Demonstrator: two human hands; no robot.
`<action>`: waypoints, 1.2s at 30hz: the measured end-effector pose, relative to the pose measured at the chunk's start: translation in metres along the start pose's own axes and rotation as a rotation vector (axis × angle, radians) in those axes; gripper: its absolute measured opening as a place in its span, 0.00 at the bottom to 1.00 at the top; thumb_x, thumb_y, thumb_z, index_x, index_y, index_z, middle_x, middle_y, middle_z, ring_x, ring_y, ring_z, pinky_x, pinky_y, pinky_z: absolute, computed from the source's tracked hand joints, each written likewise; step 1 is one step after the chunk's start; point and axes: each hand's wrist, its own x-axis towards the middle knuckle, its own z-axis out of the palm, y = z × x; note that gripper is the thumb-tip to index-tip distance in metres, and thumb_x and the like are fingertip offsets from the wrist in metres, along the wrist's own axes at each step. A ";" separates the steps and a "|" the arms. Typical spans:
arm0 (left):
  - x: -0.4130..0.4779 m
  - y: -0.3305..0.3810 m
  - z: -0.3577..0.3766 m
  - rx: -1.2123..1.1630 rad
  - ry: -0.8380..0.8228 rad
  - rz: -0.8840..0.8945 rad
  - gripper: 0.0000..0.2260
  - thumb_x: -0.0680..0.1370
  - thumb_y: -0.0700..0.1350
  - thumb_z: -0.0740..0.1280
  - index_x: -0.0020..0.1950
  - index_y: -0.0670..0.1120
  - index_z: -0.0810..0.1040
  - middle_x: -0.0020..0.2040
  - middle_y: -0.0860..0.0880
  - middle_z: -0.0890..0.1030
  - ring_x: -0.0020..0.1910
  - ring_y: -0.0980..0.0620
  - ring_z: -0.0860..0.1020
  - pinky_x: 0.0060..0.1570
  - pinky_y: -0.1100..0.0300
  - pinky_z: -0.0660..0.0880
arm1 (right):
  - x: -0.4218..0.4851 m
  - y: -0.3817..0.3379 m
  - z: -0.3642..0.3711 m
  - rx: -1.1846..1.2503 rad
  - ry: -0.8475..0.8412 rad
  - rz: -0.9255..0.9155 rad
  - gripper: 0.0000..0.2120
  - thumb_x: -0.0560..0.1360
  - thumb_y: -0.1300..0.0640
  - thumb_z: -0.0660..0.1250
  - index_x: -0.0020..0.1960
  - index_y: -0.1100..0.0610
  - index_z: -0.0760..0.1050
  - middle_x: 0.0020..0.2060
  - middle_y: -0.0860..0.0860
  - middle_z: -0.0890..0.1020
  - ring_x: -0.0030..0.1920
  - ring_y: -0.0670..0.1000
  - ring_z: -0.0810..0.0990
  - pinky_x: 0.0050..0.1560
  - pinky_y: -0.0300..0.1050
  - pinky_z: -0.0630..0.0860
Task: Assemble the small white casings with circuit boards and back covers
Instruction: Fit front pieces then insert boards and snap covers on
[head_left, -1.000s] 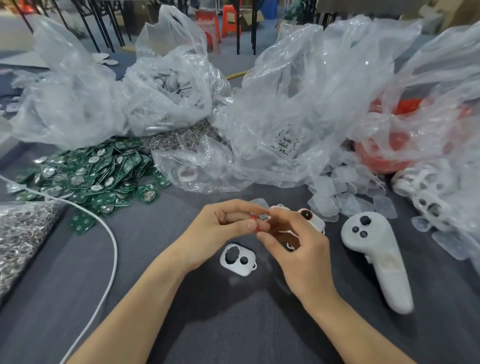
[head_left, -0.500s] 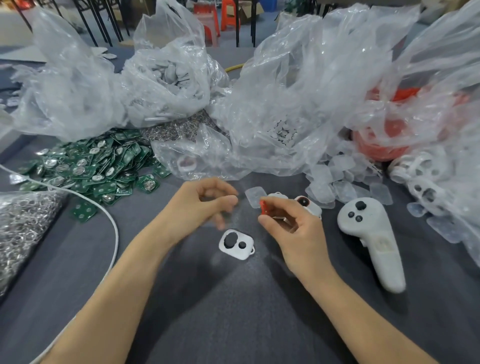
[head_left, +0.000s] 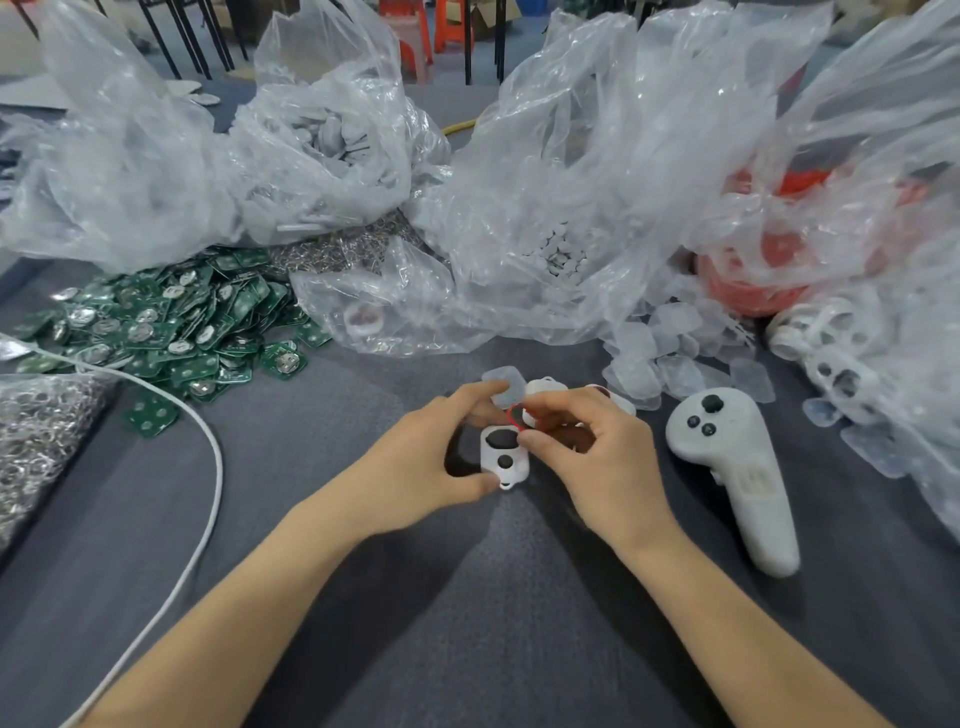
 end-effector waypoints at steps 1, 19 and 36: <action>-0.001 -0.004 -0.001 -0.019 -0.004 0.014 0.34 0.72 0.43 0.74 0.74 0.55 0.62 0.63 0.63 0.76 0.64 0.62 0.72 0.63 0.61 0.67 | 0.001 0.000 -0.001 -0.035 -0.031 -0.002 0.14 0.69 0.66 0.74 0.49 0.51 0.81 0.43 0.42 0.80 0.44 0.41 0.81 0.47 0.29 0.74; 0.000 -0.017 0.006 -0.060 0.254 0.110 0.05 0.74 0.39 0.73 0.46 0.47 0.81 0.50 0.58 0.83 0.50 0.58 0.80 0.51 0.56 0.75 | 0.002 0.000 0.007 -0.144 -0.140 -0.037 0.21 0.69 0.66 0.74 0.54 0.45 0.76 0.46 0.43 0.83 0.49 0.38 0.80 0.52 0.28 0.73; 0.000 -0.017 0.005 0.127 0.259 0.254 0.03 0.75 0.38 0.71 0.46 0.45 0.82 0.49 0.56 0.83 0.47 0.62 0.77 0.48 0.72 0.70 | 0.005 -0.001 0.003 -0.213 -0.191 -0.002 0.10 0.73 0.62 0.71 0.53 0.56 0.82 0.47 0.47 0.81 0.47 0.39 0.78 0.50 0.27 0.71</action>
